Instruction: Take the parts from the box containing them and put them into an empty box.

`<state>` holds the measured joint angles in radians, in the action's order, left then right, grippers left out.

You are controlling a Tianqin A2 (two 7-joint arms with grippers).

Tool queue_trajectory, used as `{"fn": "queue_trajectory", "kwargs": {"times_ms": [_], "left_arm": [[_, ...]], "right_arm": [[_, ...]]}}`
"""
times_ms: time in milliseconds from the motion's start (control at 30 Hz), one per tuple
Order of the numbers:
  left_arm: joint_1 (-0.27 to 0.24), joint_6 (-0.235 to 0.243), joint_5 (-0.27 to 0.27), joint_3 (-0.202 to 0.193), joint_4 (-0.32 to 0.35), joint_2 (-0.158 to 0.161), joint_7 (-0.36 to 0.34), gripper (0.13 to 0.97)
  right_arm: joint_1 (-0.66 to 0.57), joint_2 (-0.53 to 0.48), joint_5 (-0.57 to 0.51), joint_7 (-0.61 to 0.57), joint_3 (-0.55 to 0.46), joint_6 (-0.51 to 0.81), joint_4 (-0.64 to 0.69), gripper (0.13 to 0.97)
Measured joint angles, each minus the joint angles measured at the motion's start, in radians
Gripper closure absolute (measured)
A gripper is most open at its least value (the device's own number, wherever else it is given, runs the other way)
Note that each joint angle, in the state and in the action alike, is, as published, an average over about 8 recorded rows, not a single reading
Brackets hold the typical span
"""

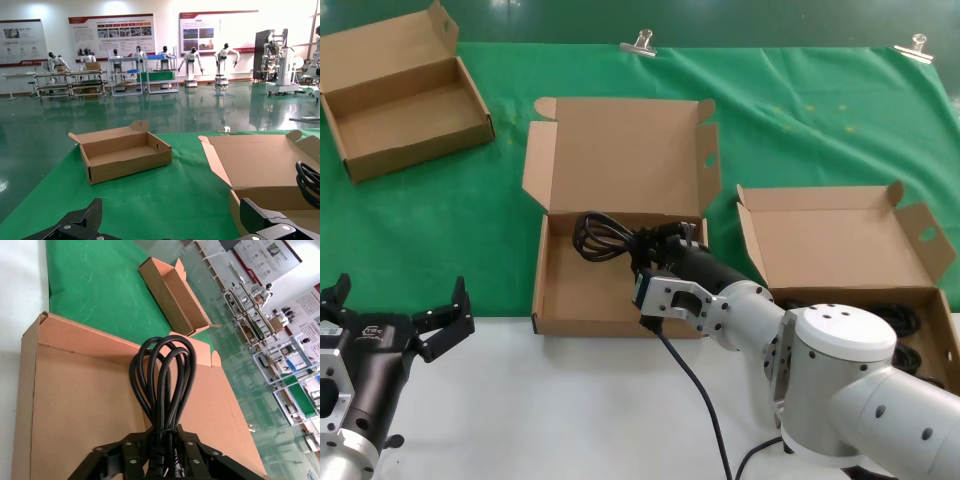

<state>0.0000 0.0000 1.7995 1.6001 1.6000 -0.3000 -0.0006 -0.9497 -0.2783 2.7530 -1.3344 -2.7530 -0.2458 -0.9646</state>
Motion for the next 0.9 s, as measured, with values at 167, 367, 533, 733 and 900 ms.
{"fn": "queue_trajectory", "kwargs": {"times_ms": [167,367,533,733,900], "left_arm": [[0.0,0.0,0.0,0.0,0.0,0.0,0.0,0.132],[0.0,0.0,0.0,0.0,0.0,0.0,0.0,0.132],[0.0,0.0,0.0,0.0,0.0,0.0,0.0,0.132],[0.0,0.0,0.0,0.0,0.0,0.0,0.0,0.132],[0.0,0.0,0.0,0.0,0.0,0.0,0.0,0.132]], "right_arm": [[0.003,-0.001,0.0,0.003,0.0,0.003,0.002,0.864],[0.01,-0.017,0.0,0.007,0.0,-0.002,-0.022,0.803],[0.019,-0.039,0.0,0.012,0.0,-0.011,-0.055,0.785],[0.033,-0.091,0.0,0.04,0.0,-0.029,-0.133,0.676],[0.054,-0.175,0.0,0.104,0.0,-0.057,-0.264,0.581]]}}
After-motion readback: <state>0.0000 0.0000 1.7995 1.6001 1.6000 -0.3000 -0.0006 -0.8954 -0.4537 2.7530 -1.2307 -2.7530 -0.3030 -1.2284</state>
